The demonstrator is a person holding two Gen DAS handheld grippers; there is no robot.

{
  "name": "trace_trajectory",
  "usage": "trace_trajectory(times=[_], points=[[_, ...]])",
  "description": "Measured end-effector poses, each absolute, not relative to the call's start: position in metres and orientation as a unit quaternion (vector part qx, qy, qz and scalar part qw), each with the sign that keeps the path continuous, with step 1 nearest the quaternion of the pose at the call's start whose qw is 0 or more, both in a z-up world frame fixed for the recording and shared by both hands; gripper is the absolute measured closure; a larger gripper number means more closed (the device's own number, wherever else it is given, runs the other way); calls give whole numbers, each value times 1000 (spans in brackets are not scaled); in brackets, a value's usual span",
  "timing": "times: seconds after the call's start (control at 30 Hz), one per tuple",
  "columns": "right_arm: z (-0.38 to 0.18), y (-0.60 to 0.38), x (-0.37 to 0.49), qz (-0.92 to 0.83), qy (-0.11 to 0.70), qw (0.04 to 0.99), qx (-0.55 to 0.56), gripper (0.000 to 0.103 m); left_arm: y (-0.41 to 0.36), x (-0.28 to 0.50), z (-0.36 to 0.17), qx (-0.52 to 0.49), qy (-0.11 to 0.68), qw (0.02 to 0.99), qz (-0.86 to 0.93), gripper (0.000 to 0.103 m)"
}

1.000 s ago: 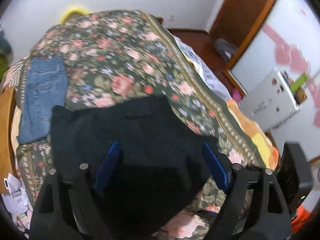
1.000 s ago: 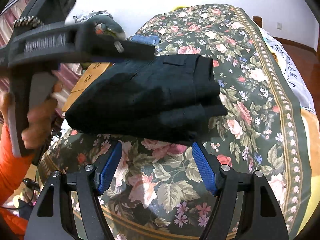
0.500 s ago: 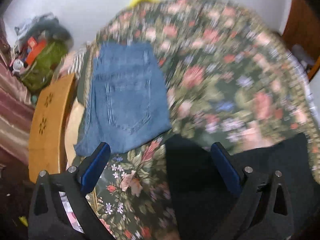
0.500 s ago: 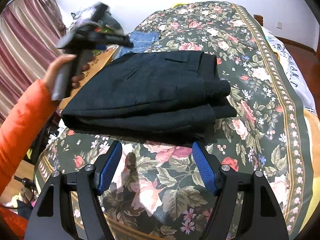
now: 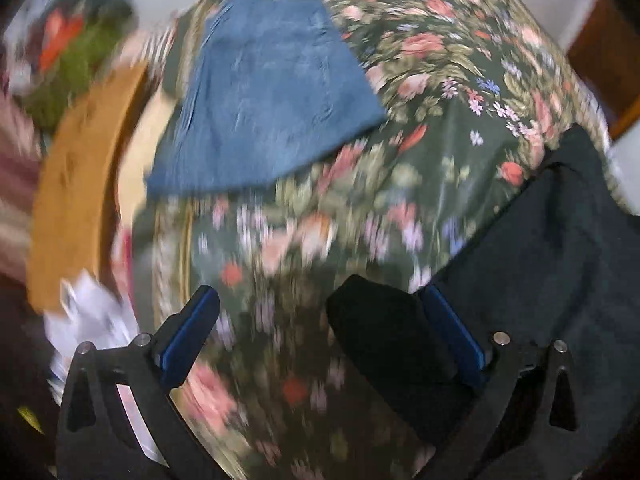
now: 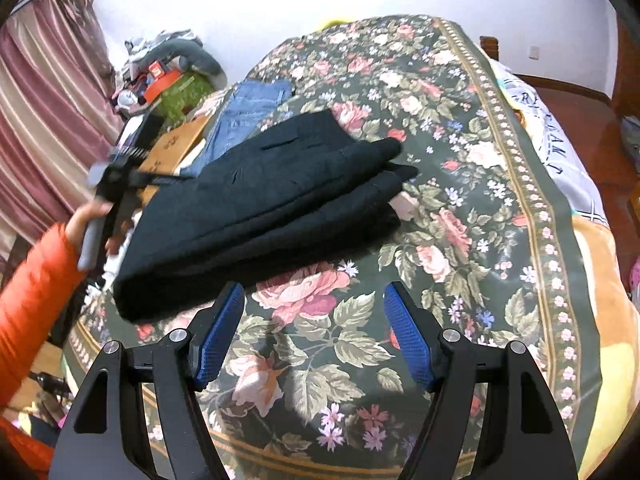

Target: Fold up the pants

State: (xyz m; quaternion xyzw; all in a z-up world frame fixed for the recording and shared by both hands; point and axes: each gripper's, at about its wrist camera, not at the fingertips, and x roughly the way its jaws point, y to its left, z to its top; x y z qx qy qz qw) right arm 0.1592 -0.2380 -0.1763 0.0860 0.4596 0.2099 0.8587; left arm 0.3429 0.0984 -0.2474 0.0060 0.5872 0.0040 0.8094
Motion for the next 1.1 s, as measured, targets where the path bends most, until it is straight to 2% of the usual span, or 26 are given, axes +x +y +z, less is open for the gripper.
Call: trace_trajectory(times=[0.43, 0.6, 0.67, 0.7, 0.77, 0.8, 0.9, 0.97, 1.1], points=[[-153, -225, 138, 218, 420, 877, 76, 34, 85, 220, -212, -26, 560, 826, -49, 0], [-158, -214, 136, 210, 412, 884, 65, 34, 85, 196, -179, -32, 494, 868, -33, 1], [-159, -211, 138, 199, 403, 892, 55, 35, 86, 191, -170, -47, 475, 878, -39, 6], [-158, -210, 139, 196, 399, 894, 54, 36, 84, 190, -170, -52, 475, 877, -48, 13], [-160, -206, 144, 192, 395, 897, 47, 50, 74, 190, -175, -36, 480, 874, -62, 24], [-161, -205, 146, 189, 395, 898, 43, 51, 71, 189, -179, -22, 483, 873, -61, 29], [-168, -201, 148, 188, 402, 896, 26, 56, 61, 192, -199, 21, 493, 869, -20, 31], [-181, -198, 150, 196, 420, 886, 4, 56, 67, 195, -204, 3, 502, 865, -15, 31], [-184, -212, 152, 203, 436, 876, 32, 56, 80, 195, -200, 13, 500, 866, 10, 32]])
